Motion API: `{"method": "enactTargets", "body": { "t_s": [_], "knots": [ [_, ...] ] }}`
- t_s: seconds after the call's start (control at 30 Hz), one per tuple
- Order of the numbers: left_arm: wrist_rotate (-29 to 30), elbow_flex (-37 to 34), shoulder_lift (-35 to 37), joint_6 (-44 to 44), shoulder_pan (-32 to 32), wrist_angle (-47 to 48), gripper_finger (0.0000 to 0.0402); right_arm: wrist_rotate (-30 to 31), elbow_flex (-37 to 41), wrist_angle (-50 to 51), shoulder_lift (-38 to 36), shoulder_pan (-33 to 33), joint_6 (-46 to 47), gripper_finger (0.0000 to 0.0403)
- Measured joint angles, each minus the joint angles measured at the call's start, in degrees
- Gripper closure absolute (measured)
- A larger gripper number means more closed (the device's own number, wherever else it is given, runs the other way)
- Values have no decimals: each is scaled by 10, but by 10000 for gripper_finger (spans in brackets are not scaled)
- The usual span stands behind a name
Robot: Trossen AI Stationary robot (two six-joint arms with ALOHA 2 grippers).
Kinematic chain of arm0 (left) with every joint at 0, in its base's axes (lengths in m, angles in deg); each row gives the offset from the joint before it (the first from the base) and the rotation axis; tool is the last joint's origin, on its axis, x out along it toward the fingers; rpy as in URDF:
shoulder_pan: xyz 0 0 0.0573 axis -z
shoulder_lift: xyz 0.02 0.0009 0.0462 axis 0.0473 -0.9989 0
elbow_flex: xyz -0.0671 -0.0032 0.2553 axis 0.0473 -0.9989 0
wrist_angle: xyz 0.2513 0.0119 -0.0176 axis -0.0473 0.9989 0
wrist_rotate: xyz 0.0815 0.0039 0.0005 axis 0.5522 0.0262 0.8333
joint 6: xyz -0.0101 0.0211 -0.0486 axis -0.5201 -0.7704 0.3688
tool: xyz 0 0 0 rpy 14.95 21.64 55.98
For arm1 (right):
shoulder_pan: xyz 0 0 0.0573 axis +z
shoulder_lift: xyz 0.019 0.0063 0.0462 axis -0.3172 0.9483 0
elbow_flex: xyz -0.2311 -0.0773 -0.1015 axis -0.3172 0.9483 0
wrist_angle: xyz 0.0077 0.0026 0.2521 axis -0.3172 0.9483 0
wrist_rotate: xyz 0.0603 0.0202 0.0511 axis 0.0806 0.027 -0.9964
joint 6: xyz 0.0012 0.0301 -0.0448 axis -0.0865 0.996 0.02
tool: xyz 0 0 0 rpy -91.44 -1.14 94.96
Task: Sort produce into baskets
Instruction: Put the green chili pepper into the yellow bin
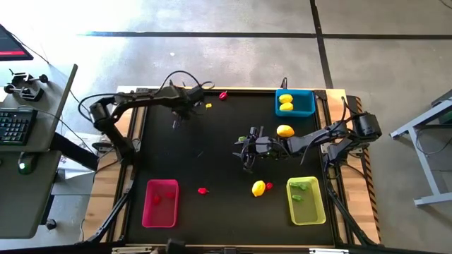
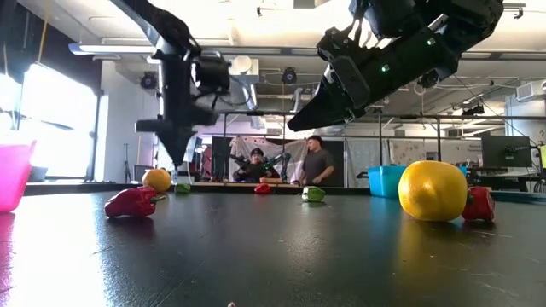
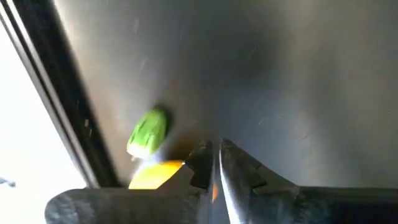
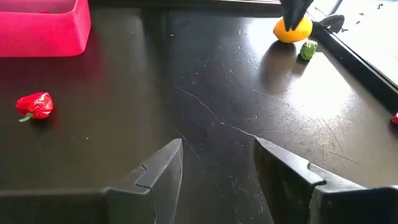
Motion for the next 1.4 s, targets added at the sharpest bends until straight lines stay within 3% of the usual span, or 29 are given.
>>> {"method": "enactTargets", "body": {
  "t_s": [0.33,0.47,0.87,1.17,1.4],
  "knots": [
    [26,1,-26,-58,-45,-44,276,0,0,3,0,0,-3,214],
    [52,1,-41,-82,-48,-76,255,0,0,3,0,0,-3,214],
    [86,1,-76,-104,-61,-97,260,0,0,4,0,1,-3,214],
    [56,1,-76,-103,-87,-102,311,0,0,5,0,1,-3,214],
    [40,1,-76,-104,-88,-120,305,0,0,12,0,1,-2,214]
  ]
}}
